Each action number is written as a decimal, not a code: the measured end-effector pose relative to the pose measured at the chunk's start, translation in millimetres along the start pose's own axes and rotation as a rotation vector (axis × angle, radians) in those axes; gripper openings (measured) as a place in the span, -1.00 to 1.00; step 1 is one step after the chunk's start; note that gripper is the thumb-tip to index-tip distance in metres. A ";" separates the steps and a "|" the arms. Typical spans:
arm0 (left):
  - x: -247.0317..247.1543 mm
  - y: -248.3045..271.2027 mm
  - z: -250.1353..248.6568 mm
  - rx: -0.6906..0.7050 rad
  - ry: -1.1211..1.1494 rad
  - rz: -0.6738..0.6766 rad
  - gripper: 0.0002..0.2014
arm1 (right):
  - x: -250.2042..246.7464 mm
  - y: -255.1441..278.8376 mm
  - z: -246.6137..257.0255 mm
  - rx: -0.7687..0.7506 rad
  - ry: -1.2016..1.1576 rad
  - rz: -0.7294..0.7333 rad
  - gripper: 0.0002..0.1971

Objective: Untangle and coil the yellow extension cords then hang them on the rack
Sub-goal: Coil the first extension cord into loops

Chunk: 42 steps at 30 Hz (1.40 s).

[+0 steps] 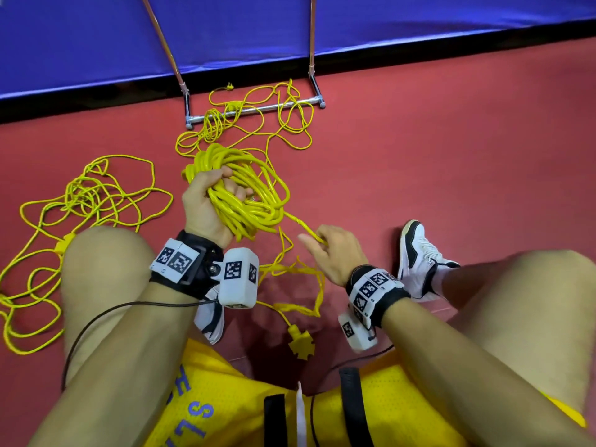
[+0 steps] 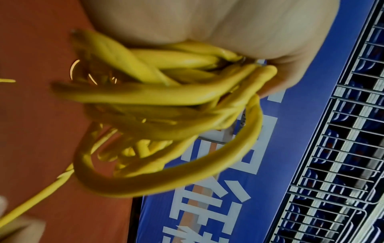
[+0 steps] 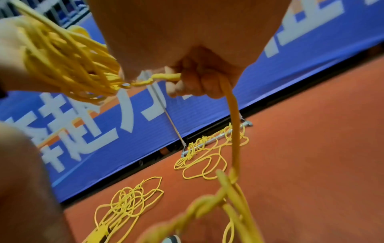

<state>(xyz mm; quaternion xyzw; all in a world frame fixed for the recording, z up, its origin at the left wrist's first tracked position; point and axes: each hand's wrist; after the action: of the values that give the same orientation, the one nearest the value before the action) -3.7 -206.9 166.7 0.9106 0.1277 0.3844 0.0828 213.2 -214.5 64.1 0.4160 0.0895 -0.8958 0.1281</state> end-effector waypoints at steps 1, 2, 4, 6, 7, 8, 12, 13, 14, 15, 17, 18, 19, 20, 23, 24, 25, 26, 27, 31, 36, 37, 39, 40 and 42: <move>1.3 1.5 -0.7 -0.002 -0.025 0.021 -0.87 | 1.8 1.2 -0.3 0.010 0.044 0.039 -0.50; 1.3 2.2 -1.4 -0.011 -0.037 0.034 -0.87 | 5.9 0.4 -4.3 0.063 0.096 0.086 -0.55; 1.2 4.3 -3.0 -0.023 -0.042 0.053 -0.71 | 7.9 -4.8 -14.8 0.190 0.265 0.148 -0.69; -1.1 4.8 -0.8 -0.055 -0.036 0.076 -0.56 | -1.7 -10.4 -27.8 0.296 0.298 0.060 -0.72; -1.9 5.6 1.5 -0.071 -0.046 0.093 -0.54 | -8.6 -14.2 -33.2 0.333 0.249 -0.036 -0.71; -2.2 6.4 3.7 -0.078 -0.069 0.113 -0.52 | -14.8 -19.7 -39.9 0.365 0.185 -0.125 -0.71; 0.1 10.4 12.1 -0.094 -0.136 0.172 -0.50 | -22.7 -39.6 -39.9 0.426 -0.141 -0.395 -0.69; 2.0 11.4 12.9 -0.092 -0.147 0.166 -0.58 | -18.4 -40.3 -34.6 0.365 -0.223 -0.357 -0.71; 3.4 11.8 12.8 -0.087 -0.149 0.150 -0.63 | -11.7 -37.1 -29.3 0.282 -0.300 -0.241 -0.75; 4.7 11.4 11.0 -0.078 -0.140 0.135 -0.65 | -5.4 -31.0 -21.7 0.213 -0.350 -0.042 -0.79; 4.1 8.8 3.9 -0.062 -0.118 0.107 -0.69 | 5.0 -14.4 -10.3 0.176 -0.402 0.407 -0.78; 2.2 7.0 0.4 -0.066 -0.108 0.095 -0.73 | 7.2 -8.5 -11.2 0.222 -0.394 0.567 -0.74; 0.2 6.1 -1.7 -0.077 -0.099 0.085 -0.77 | 6.6 -5.5 -15.8 0.282 -0.351 0.637 -0.71; -1.6 6.0 -2.1 -0.088 -0.095 0.076 -0.80 | 4.7 -7.1 -23.7 0.321 -0.276 0.609 -0.70; -1.8 9.1 2.9 -0.101 -0.121 0.078 -0.85 | -15.7 -19.6 -42.5 0.443 0.005 0.219 -0.89; -1.2 9.3 5.1 -0.106 -0.134 0.085 -0.84 | -23.4 -21.5 -46.2 0.479 0.075 0.035 -0.91; -0.2 10.0 6.4 -0.108 -0.142 0.094 -0.82 | -29.0 -22.5 -49.9 0.501 0.099 -0.124 -0.86; 0.5 10.4 6.6 -0.102 -0.149 0.101 -0.80 | -32.8 -23.2 -54.1 0.500 0.069 -0.241 -0.82; 1.3 10.5 5.9 -0.093 -0.155 0.103 -0.80 | -32.7 -24.1 -57.6 0.475 0.002 -0.320 -0.81; 4.1 8.6 -0.7 -0.047 -0.132 0.060 -0.85 | -18.5 -23.5 -51.7 0.279 -0.192 -0.097 -0.87; -3.1 5.9 -4.4 -0.069 -0.114 0.033 -0.85 | -5.0 -8.7 -50.2 0.422 -0.364 0.361 -0.77; -2.9 7.5 -2.3 -0.076 -0.122 0.034 -0.85 | -6.3 -11.4 -55.1 0.422 -0.262 0.229 -0.77; -1.4 9.7 2.4 -0.078 -0.140 0.045 -0.85 | -12.9 -19.7 -63.5 0.435 -0.077 -0.088 -0.79; -0.2 10.4 3.9 -0.074 -0.145 0.051 -0.85 | -18.4 -22.3 -59.9 0.423 -0.071 -0.241 -0.79; 1.4 10.6 3.0 -0.059 -0.146 0.054 -0.84 | -22.0 -25.2 -53.0 0.366 -0.155 -0.362 -0.81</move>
<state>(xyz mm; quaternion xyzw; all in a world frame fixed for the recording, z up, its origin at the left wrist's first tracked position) 1.2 -216.7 168.2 0.9364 0.0853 0.3228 0.1081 257.4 -173.0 48.6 0.3395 -0.0109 -0.9347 -0.1050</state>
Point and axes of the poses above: each hand's wrist, its own y-axis away from the middle knuckle, its own x-axis out of the palm, z = x × y, and after that the axes turned 3 degrees about -x, right-handed
